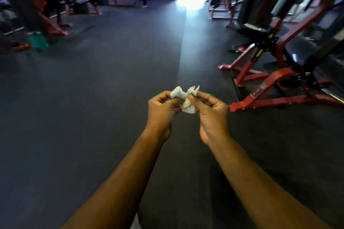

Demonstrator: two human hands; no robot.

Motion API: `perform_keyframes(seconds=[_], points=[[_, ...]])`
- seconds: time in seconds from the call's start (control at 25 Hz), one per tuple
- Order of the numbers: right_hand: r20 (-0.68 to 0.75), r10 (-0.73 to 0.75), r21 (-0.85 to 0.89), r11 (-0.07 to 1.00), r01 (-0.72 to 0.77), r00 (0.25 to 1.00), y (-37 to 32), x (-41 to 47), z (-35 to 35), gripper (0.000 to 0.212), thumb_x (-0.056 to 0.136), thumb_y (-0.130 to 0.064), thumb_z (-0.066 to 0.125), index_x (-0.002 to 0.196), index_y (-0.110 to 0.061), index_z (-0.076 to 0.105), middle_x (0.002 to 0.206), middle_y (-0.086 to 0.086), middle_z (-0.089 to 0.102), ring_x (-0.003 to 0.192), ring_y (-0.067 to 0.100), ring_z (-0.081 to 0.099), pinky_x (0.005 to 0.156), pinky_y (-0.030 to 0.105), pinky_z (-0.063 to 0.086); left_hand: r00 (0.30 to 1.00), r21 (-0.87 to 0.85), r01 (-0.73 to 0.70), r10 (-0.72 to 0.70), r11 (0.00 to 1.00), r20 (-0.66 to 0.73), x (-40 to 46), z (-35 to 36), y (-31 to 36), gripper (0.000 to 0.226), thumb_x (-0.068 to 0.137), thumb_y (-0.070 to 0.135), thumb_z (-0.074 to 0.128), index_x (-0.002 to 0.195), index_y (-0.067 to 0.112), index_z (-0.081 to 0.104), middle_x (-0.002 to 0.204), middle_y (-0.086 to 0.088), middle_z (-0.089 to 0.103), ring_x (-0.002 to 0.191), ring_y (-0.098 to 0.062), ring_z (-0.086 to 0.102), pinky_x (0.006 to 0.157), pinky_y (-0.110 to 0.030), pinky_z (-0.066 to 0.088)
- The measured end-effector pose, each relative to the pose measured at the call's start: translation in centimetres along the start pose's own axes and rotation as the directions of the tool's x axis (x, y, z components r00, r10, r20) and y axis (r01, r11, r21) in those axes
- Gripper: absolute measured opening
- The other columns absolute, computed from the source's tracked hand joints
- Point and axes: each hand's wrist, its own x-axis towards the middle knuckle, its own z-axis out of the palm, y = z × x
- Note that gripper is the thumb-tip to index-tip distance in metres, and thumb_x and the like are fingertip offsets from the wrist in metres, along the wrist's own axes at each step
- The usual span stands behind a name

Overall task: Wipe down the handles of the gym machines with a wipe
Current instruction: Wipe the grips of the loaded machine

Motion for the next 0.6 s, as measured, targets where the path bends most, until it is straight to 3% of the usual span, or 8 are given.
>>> perform_keyframes(seconds=[0.24, 0.36, 0.48, 0.6], points=[[-0.341, -0.097, 0.036, 0.993, 0.116, 0.935, 1.8, 15.0, 4.0, 0.022, 0.08, 0.005, 0.072, 0.102, 0.002, 0.072, 0.096, 0.013, 0.076, 0.09, 0.023, 0.073, 0.081, 0.032, 0.058, 0.923, 0.015, 0.095, -0.093, 0.995, 0.372, 19.3, 4.1, 0.5, 0.017, 0.084, 0.002, 0.071, 0.101, 0.001, 0.069, 0.096, -0.015, 0.075, 0.093, -0.03, 0.073, 0.082, -0.04, 0.058], [-0.517, -0.142, 0.019, 0.984, 0.177, 0.844, 1.0, 21.2, 2.5, 0.023, 0.081, 0.006, 0.071, 0.104, 0.005, 0.071, 0.096, 0.014, 0.075, 0.09, 0.022, 0.073, 0.079, 0.028, 0.057, 0.869, 0.037, 0.145, -0.145, 0.989, 0.473, 25.9, 9.4, -0.3, 0.012, 0.082, 0.0, 0.074, 0.089, 0.002, 0.065, 0.086, -0.014, 0.074, 0.084, -0.028, 0.073, 0.073, -0.035, 0.059], [-0.641, -0.195, -0.015, 0.97, 0.242, 0.743, -0.1, 26.8, -0.9, 0.02, 0.082, 0.005, 0.071, 0.102, 0.002, 0.072, 0.091, 0.009, 0.077, 0.086, 0.018, 0.074, 0.075, 0.026, 0.057, 0.809, 0.099, 0.13, -0.164, 0.986, 0.565, 30.5, 15.8, -2.5, 0.011, 0.08, 0.003, 0.077, 0.079, 0.003, 0.066, 0.084, -0.019, 0.071, 0.083, -0.033, 0.071, 0.08, -0.045, 0.059], [-0.723, -0.249, -0.076, 0.956, 0.284, 0.644, -1.3, 32.1, -5.0, 0.018, 0.083, 0.002, 0.07, 0.101, 0.0, 0.072, 0.089, 0.006, 0.077, 0.085, 0.017, 0.074, 0.079, 0.028, 0.059, 0.714, 0.085, 0.173, -0.185, 0.981, 0.675, 34.2, 22.7, -4.9, 0.006, 0.081, -0.001, 0.075, 0.085, 0.002, 0.071, 0.091, -0.02, 0.073, 0.088, -0.034, 0.071, 0.084, -0.045, 0.058]])
